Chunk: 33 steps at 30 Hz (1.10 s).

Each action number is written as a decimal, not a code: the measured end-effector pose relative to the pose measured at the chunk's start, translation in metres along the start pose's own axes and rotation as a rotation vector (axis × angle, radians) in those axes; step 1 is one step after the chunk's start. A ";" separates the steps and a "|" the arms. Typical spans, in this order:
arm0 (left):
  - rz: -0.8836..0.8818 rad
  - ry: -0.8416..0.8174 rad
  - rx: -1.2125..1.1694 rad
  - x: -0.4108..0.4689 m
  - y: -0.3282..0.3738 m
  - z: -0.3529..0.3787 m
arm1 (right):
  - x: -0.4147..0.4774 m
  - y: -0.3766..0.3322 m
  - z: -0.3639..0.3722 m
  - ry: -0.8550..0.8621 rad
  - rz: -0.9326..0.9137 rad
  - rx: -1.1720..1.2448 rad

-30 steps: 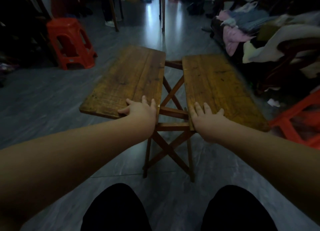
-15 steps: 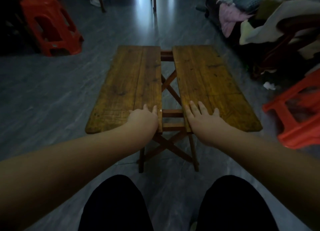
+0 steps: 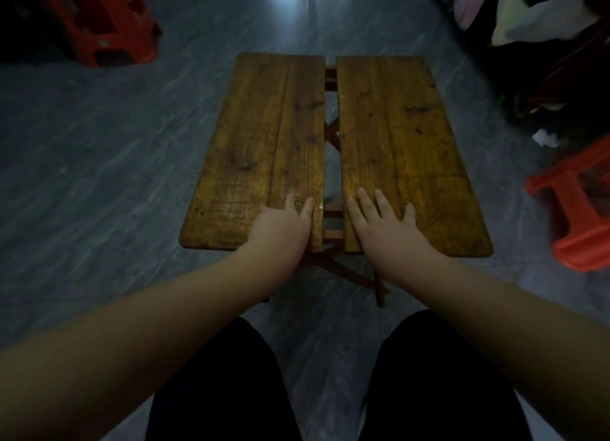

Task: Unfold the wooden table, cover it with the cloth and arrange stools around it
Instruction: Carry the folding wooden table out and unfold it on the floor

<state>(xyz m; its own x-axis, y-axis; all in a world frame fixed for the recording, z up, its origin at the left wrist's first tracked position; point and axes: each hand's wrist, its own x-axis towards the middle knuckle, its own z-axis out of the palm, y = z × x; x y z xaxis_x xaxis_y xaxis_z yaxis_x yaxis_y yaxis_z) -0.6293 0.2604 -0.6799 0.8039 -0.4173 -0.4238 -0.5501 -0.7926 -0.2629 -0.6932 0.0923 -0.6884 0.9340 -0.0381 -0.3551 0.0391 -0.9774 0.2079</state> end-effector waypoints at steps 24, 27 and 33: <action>0.066 0.109 0.018 0.009 0.045 0.025 | 0.016 0.008 0.060 0.142 -0.014 0.164; 0.073 0.115 0.014 0.013 0.050 0.028 | 0.019 0.011 0.061 0.134 -0.023 0.166; 0.039 0.120 -0.007 0.016 0.053 0.030 | 0.022 0.014 0.060 0.139 -0.037 0.207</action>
<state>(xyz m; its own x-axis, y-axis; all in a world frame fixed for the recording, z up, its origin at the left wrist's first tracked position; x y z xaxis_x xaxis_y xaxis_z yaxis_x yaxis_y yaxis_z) -0.6527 0.2250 -0.7271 0.8034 -0.4977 -0.3269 -0.5802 -0.7777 -0.2419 -0.6937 0.0652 -0.7483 0.9738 0.0133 -0.2268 0.0138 -0.9999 0.0009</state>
